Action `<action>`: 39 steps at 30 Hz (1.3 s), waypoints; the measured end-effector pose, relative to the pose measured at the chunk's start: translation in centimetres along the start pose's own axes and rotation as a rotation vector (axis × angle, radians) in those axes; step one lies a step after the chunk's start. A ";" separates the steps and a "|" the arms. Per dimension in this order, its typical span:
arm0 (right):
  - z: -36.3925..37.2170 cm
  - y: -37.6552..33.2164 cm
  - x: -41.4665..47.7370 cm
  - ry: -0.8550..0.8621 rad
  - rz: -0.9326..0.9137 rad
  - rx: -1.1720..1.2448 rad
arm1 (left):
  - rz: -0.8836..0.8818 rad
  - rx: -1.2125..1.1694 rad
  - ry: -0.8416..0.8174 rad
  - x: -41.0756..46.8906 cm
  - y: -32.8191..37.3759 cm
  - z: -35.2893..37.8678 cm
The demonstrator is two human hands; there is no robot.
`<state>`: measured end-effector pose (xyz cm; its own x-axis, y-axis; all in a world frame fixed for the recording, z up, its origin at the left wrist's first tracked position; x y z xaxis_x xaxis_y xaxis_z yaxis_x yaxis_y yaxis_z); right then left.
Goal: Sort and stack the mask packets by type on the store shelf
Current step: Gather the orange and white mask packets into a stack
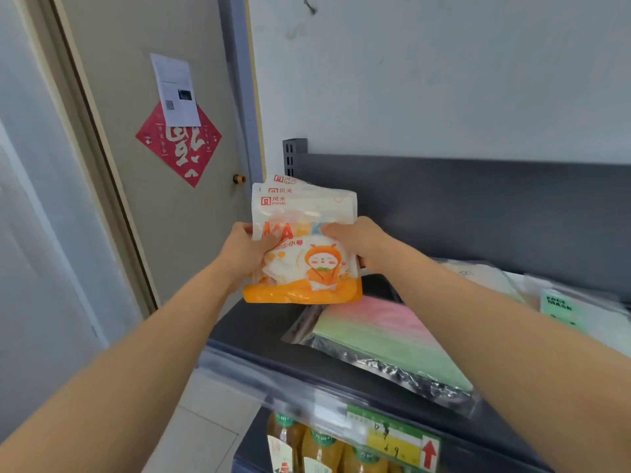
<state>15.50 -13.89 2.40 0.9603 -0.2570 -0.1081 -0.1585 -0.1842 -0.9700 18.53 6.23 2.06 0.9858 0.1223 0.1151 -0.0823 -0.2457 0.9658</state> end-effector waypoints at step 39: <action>-5.5 4.7 0.9 0.079 0.203 -0.340 | -0.106 0.137 -0.433 -0.7 -2.2 9.7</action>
<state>14.38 -20.25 -1.08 0.8831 -0.3905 -0.2600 -0.4227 -0.4219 -0.8021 19.40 -2.65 -2.41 0.9604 -0.2522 -0.1181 0.0134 -0.3817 0.9242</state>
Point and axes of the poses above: each hand's wrist, its own x-axis towards the middle knuckle, its own z-axis out of the palm, y = z × x, the point moved 9 cm from there along x, towards the middle knuckle, and after that the axes turned 7 degrees about y, right-handed, at the moved point
